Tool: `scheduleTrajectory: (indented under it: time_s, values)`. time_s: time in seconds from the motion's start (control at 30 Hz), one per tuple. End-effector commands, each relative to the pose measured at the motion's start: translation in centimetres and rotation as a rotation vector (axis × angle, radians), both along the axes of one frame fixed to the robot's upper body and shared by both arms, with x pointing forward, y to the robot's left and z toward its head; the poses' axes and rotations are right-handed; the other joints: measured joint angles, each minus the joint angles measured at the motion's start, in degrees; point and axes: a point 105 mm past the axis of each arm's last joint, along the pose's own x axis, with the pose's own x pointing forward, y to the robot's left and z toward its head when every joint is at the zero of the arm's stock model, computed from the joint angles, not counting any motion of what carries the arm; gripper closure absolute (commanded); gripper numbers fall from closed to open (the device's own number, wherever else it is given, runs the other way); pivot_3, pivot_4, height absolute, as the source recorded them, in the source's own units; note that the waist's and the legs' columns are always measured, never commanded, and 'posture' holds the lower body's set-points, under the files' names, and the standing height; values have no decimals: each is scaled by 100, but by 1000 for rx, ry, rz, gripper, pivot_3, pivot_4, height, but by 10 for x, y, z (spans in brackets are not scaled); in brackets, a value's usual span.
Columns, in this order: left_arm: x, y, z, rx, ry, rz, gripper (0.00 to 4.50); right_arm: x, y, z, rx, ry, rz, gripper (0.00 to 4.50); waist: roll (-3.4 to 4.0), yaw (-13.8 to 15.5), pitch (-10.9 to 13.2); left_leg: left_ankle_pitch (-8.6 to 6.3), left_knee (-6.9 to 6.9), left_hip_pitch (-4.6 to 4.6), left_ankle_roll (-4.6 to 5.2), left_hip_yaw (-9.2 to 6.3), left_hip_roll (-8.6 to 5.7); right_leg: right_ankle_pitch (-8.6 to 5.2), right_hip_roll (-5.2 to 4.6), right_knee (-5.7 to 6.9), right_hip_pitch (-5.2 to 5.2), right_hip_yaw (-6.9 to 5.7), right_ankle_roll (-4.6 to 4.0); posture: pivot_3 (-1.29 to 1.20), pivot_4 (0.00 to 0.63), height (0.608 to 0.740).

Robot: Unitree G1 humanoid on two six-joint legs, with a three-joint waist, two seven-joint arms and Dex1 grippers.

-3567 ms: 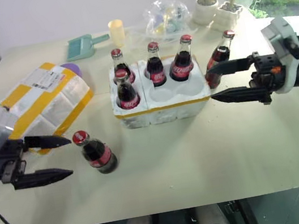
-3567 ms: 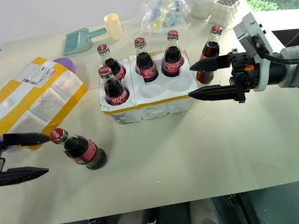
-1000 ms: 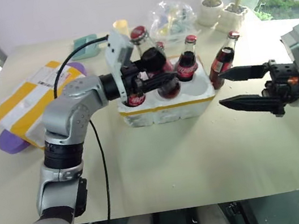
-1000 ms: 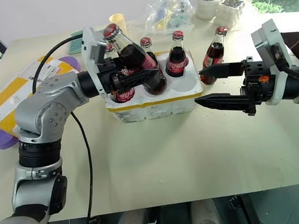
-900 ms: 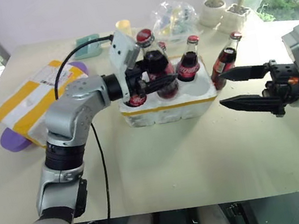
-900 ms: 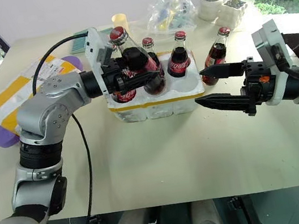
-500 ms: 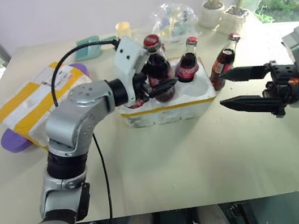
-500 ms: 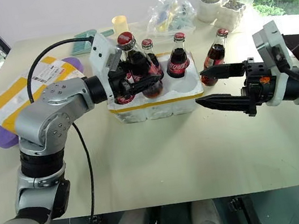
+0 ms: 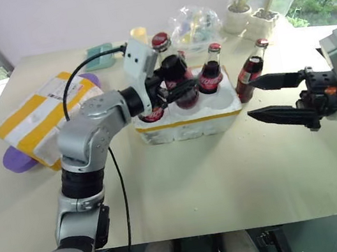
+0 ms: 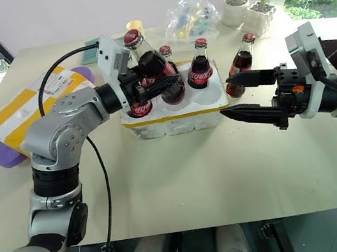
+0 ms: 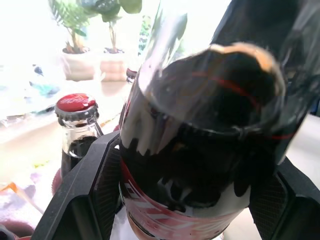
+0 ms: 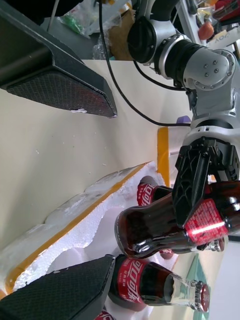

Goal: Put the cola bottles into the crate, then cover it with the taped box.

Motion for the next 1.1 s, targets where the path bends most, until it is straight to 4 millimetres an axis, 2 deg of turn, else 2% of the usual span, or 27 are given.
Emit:
scheduleTrajectory:
  time_s: [0.03,0.2,0.3,0.43,0.7,0.9,1.1]
  values:
    - [-9,7,-17,36,61,-27,1719,-7,0,14,-7,-63,8,0,1,0,-1,0,-1,0,0,0,1,0,1,0,-1,0,0,0,150,740]
    - [-32,25,-12,86,16,-84,1719,-5,-1,11,-1,-49,12,0,5,-16,-1,0,-4,0,0,0,4,-1,2,0,-3,1,-1,0,150,740]
    - [-45,22,-1,48,1,-174,1719,-3,0,9,2,-42,20,0,1,-16,2,0,-4,-6,0,0,7,-1,6,-2,-12,0,-2,0,150,740]
    - [-55,9,2,41,-14,-259,1719,-1,2,9,3,-37,27,0,-1,0,6,-1,-8,-12,1,0,5,-1,4,-7,-16,0,-2,0,150,740]
    - [-38,-10,9,-36,-36,-200,1719,-1,2,8,1,-35,25,0,-12,5,16,-3,-8,-19,4,-1,3,0,2,-25,-15,0,0,0,150,740]
    - [-10,-3,24,-115,-59,-29,1719,-3,0,6,3,-38,4,0,-13,-10,17,-2,-8,-20,4,0,3,0,2,-29,-14,0,0,0,150,740]
    - [7,5,7,3,-24,98,1719,-4,-2,4,-13,-44,-8,0,-14,4,19,-3,-13,-21,4,0,4,0,4,-29,-18,0,0,0,150,740]
